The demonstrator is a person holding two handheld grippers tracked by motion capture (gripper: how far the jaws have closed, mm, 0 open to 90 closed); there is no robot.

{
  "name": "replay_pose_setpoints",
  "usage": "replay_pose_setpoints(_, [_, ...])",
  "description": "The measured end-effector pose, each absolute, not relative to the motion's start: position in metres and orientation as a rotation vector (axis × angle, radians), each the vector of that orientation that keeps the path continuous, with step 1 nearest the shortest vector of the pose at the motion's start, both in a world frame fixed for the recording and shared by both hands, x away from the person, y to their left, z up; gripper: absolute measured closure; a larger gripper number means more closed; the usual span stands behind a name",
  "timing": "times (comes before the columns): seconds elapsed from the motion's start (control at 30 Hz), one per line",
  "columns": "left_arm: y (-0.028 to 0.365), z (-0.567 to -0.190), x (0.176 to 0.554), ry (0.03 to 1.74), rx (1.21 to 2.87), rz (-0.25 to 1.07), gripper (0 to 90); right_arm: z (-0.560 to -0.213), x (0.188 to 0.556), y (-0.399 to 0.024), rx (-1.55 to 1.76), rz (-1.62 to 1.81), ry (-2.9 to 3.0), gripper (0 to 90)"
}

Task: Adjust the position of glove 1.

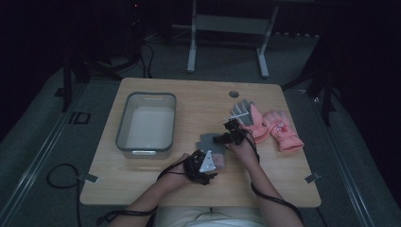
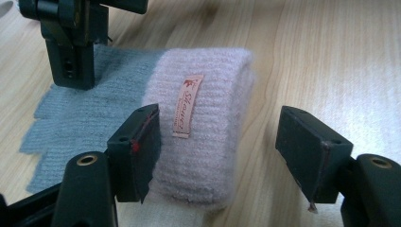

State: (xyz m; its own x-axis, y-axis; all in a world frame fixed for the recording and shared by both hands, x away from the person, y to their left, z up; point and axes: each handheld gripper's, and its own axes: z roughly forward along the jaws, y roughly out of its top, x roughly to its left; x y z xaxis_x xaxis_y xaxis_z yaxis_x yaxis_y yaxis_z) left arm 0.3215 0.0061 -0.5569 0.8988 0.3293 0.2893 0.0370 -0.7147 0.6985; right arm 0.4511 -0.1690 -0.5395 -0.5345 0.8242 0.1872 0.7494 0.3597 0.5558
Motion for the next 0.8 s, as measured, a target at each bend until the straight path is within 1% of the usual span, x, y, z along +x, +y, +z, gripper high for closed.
replay_pose_setpoints(0.07, [0.007, -0.557, 0.322, 0.269, 2.323, 0.539, 38.0, -0.54, 0.45, -0.167, 1.427, 0.904, 2.482, 39.5])
replay_pose_setpoints(0.17, [0.007, -0.556, 0.323, 0.266, 2.329, 0.582, 50.2, -0.54, 0.448, -0.166, 1.423, 0.907, 2.48, 41.9])
replay_pose_setpoints(0.2, [0.006, -0.556, 0.323, 0.256, 2.335, 0.592, 51.1, -0.54, 0.448, -0.165, 1.421, 0.906, 2.482, 42.9])
replay_pose_setpoints(0.27, [0.005, -0.556, 0.322, 0.237, 2.351, 0.617, 53.4, -0.54, 0.448, -0.163, 1.43, 0.934, 2.493, 51.1])
replay_pose_setpoints(0.33, [0.006, -0.555, 0.323, 0.237, 2.354, 0.609, 57.1, -0.54, 0.448, -0.16, 1.433, 0.958, 2.52, 56.1])
replay_pose_setpoints(0.37, [0.006, -0.555, 0.323, 0.237, 2.354, 0.609, 60.5, -0.54, 0.448, -0.16, 1.433, 0.958, 2.52, 56.1])
replay_pose_setpoints(0.4, [0.006, -0.555, 0.323, 0.237, 2.354, 0.609, 60.5, -0.54, 0.448, -0.158, 1.444, 0.967, 2.536, 56.1])
replay_pose_setpoints(0.43, [0.009, -0.551, 0.328, 0.285, 2.336, 0.541, 65.3, -0.541, 0.451, -0.157, 1.493, 1.016, 2.571, 69.2])
replay_pose_setpoints(0.53, [0.01, -0.549, 0.329, 0.304, 2.34, 0.515, 68.5, -0.538, 0.451, -0.157, 1.465, 1.022, 2.591, 72.3])
replay_pose_setpoints(0.6, [0.011, -0.545, 0.331, 0.325, 2.34, 0.489, 69.3, -0.536, 0.45, -0.157, 1.443, 1.043, 2.598, 72.8])
replay_pose_setpoints(0.8, [0.015, -0.535, 0.332, 0.309, 2.361, 0.471, 70.5, -0.524, 0.446, -0.157, 1.392, 1.092, 2.593, 73.4])
